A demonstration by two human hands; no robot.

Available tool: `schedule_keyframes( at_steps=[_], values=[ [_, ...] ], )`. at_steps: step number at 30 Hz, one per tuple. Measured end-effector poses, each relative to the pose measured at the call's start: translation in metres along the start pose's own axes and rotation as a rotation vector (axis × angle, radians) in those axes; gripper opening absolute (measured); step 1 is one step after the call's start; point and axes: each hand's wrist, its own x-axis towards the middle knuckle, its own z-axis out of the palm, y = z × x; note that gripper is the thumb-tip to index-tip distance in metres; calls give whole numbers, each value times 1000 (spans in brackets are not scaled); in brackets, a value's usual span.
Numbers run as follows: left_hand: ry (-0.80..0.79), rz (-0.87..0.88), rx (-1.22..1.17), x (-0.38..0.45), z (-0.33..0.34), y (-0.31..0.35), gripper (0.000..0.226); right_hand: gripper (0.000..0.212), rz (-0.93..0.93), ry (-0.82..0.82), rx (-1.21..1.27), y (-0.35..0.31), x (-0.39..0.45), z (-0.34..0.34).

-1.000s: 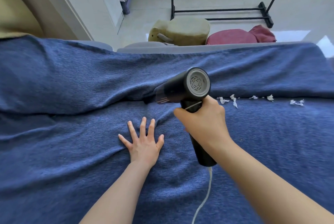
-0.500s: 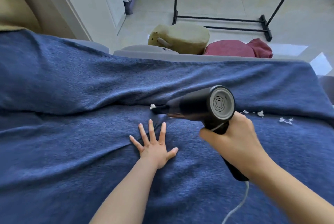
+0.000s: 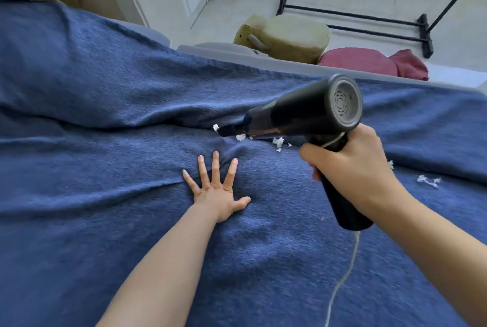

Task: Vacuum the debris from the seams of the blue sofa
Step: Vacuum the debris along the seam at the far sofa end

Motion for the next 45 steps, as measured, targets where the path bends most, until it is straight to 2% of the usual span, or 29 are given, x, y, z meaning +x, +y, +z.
schedule_keyframes(
  at_steps=[3, 12, 17, 27, 32, 39, 45],
  values=[
    [-8, -10, 4, -2, 0, 1, 97, 14, -26, -12, 8, 0, 7, -1],
    [-8, -4, 0, -5, -1, 1, 96, 15, -9, -11, -79, -10, 17, -14],
    [56, 29, -26, -3, 4, -1, 96, 11, -1, -9, -65, -12, 23, -2],
    [366, 56, -24, -10, 21, -8, 90, 15, -37, -15, -40, -15, 11, -6],
    [570, 74, -60, -15, 32, -9, 77, 14, -56, -4, -30, -18, 13, 1],
    [646, 84, -95, -14, 36, -11, 72, 15, -54, -24, -30, -20, 22, 22],
    [669, 88, -88, -13, 37, -11, 71, 23, -133, -9, -195, -29, 18, 9]
  ],
)
